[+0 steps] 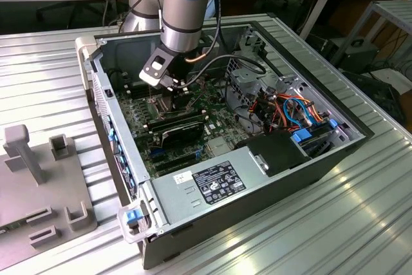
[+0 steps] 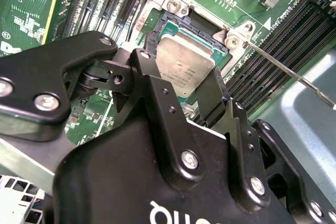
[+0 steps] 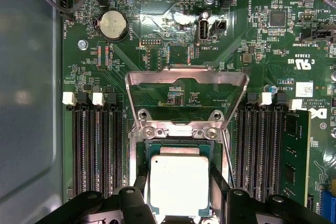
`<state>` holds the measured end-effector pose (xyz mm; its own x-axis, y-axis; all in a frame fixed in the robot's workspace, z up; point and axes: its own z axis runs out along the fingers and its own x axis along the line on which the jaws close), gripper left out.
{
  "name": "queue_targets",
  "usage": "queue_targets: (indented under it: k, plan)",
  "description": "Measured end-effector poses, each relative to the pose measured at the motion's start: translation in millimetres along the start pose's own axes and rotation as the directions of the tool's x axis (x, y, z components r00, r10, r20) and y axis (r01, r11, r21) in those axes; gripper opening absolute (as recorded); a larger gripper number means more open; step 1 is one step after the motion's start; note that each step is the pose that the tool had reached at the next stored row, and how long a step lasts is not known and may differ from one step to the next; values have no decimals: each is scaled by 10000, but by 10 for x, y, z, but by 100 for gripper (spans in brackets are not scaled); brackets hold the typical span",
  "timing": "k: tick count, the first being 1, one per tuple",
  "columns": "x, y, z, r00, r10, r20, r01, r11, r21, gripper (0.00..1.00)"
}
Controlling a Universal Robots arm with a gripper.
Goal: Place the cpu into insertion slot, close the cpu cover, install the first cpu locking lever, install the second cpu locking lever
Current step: 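Place the cpu into insertion slot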
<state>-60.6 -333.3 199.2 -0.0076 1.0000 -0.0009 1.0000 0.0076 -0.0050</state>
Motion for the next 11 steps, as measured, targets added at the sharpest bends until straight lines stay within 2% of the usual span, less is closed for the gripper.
queue_targets:
  k: [6, 9, 11]
  plan:
    - [0, 0, 1, 10000, -1, 0, 1, 10000, -4, 55]
    - [0, -5, 1, 10000, 1, -1, -1, 10000, -63, 55]
    - [0, -7, 1, 10000, -1, 0, 1, 10000, -71, 55]
